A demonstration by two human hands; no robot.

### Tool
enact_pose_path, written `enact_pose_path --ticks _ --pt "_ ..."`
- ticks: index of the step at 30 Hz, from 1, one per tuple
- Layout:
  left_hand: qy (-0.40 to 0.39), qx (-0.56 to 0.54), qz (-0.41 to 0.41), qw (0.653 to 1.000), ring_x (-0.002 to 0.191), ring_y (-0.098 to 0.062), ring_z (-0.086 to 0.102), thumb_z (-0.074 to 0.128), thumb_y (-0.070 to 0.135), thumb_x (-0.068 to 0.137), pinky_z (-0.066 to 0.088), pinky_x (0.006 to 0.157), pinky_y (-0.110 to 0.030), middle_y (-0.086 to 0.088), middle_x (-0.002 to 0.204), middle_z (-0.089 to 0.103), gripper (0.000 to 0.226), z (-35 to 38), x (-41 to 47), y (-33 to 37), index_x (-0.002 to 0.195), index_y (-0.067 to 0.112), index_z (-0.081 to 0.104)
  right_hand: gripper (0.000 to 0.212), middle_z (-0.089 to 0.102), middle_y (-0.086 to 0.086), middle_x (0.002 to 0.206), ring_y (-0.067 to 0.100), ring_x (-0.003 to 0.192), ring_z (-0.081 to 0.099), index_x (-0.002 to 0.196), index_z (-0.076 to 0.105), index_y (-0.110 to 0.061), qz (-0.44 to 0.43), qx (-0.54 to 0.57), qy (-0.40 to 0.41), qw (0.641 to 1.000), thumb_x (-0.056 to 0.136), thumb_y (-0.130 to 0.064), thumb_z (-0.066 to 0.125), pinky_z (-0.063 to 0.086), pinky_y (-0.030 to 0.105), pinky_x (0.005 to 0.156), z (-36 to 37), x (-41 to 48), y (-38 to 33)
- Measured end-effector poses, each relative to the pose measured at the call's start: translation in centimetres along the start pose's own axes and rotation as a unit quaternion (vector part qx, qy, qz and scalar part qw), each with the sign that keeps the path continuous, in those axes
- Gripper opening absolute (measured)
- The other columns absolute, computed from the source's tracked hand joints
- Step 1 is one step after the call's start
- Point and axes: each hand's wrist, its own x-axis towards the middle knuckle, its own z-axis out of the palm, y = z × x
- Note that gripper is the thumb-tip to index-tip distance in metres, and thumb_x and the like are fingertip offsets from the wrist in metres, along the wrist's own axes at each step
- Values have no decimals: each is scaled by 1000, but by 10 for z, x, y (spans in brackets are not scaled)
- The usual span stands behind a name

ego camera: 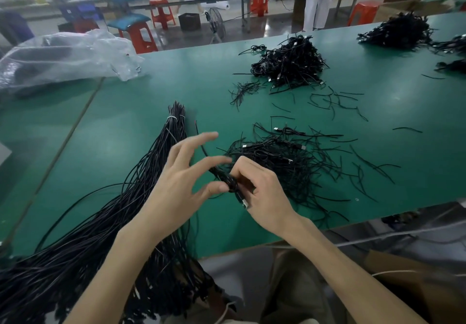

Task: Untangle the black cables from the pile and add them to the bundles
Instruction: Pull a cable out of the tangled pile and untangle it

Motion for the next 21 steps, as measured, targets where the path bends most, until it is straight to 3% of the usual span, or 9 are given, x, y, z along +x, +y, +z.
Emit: enact_pose_path --ticks 1,3,5,7,11,14,16,19,21 --pt "-12 -21 -10 1000 123 -4 49 46 67 96 39 106 -22 20 131 57 54 0 1 0 117 24 71 23 41 -14 76 6 67 36 79 50 -7 16 30 7 999 95 1 66 29 19 62 -1 0 -1" --pt "-14 -101 -68 992 83 6 59 38 69 99 42 75 -10 25 88 68 50 1 2 5 92 29 66 30 44 -14 74 8 67 39 78 49 -20 48 73 17 996 96 -10 71 33 22 62 -2 1 -3" --pt "13 -173 -117 978 54 -2 56 43 60 102 36 54 -9 11 65 68 42 8 2 11 77 30 60 27 55 -13 77 12 72 53 80 55 -26 68 113 24 991 96 -13 71 46 29 68 0 0 -4" --pt "41 -223 -156 961 42 -8 52 48 51 103 36 49 -13 0 51 62 41 14 0 19 76 24 59 19 65 -7 82 19 79 65 84 63 -22 92 165 43 981 95 -9 71 54 42 75 4 -1 -3" --pt "29 -347 -238 907 42 -32 60 48 36 108 46 48 -23 -12 55 66 19 16 -1 30 112 18 53 14 65 -5 78 18 74 64 83 65 -22 132 201 85 967 92 -13 71 55 36 71 11 -3 2" --pt "1 -397 -237 887 47 -38 63 39 28 112 52 53 -31 -17 66 70 24 10 -3 35 133 21 47 12 69 -2 76 13 72 65 83 69 -20 156 220 114 956 91 -11 72 52 29 69 16 -5 5" --pt "-12 -395 -213 894 53 -38 67 37 29 111 55 58 -33 -16 76 72 34 7 -4 37 144 25 44 13 67 3 70 12 65 61 82 66 -13 163 262 119 944 94 -9 70 49 27 64 18 -5 4" --pt "-54 -333 -153 929 72 -25 75 36 31 109 57 73 -33 -7 89 75 48 9 -12 36 157 36 31 18 56 -1 58 12 53 48 81 58 -4 156 303 111 934 96 -10 65 45 37 60 21 -4 2" --pt "-87 -294 -127 943 81 -23 74 34 35 109 57 75 -36 2 97 75 49 8 -16 35 157 40 29 18 54 -3 58 11 53 47 82 56 0 157 296 106 936 95 -9 64 44 32 60 20 -4 3"
